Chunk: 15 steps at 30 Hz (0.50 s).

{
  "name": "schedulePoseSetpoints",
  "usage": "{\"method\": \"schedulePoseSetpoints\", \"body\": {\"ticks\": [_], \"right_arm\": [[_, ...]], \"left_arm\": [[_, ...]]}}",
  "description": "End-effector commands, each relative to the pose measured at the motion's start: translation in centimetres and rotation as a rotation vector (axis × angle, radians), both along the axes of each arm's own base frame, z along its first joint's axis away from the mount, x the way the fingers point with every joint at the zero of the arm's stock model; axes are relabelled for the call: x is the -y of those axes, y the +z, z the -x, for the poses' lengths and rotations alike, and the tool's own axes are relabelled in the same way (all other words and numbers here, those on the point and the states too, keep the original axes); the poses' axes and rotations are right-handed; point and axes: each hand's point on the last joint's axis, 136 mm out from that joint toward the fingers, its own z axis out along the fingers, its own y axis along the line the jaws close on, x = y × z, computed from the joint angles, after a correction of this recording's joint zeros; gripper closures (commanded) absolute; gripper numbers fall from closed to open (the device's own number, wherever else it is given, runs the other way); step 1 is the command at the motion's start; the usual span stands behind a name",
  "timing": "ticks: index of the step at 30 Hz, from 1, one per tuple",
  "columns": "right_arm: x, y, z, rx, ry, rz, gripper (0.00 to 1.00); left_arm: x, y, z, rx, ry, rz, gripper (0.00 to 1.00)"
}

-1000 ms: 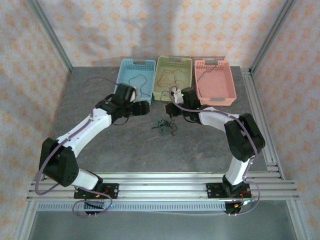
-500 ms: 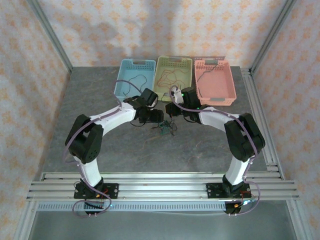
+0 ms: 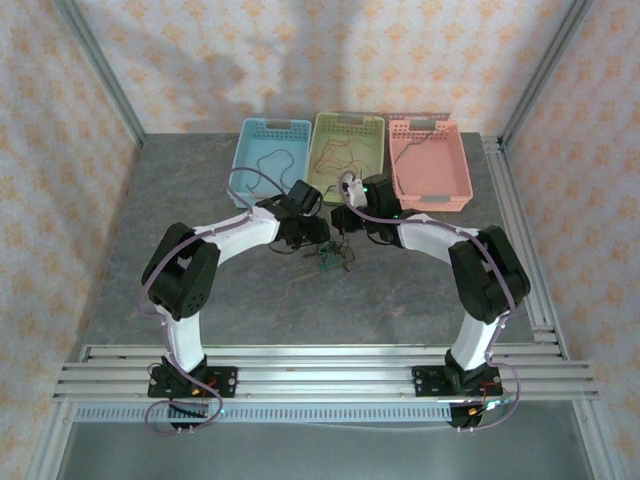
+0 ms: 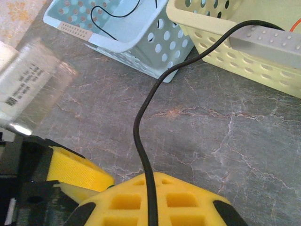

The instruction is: Untangle the cables

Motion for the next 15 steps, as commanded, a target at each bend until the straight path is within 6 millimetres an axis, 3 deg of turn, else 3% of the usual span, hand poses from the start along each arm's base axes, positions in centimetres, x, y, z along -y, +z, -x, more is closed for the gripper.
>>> {"method": "schedulePoseSetpoints", "body": {"ticks": [1, 6, 12, 15], "right_arm": [[-0.2, 0.5, -0.6, 0.005, 0.003, -0.009, 1.00], [-0.2, 0.4, -0.6, 0.002, 0.004, -0.006, 1.00], [0.2, 0.6, -0.8, 0.016, -0.012, 0.004, 1.00], [0.8, 0.9, -1.1, 0.045, -0.046, 0.018, 1.00]], "left_arm": [[-0.1, 0.1, 0.2, 0.006, 0.020, -0.005, 0.51], [-0.1, 0.2, -0.2, 0.016, 0.021, -0.009, 0.63], [-1.3, 0.9, -0.4, 0.056, 0.035, -0.067, 1.00], [-3.2, 2.5, -0.3, 0.112, 0.077, -0.117, 1.00]]}}
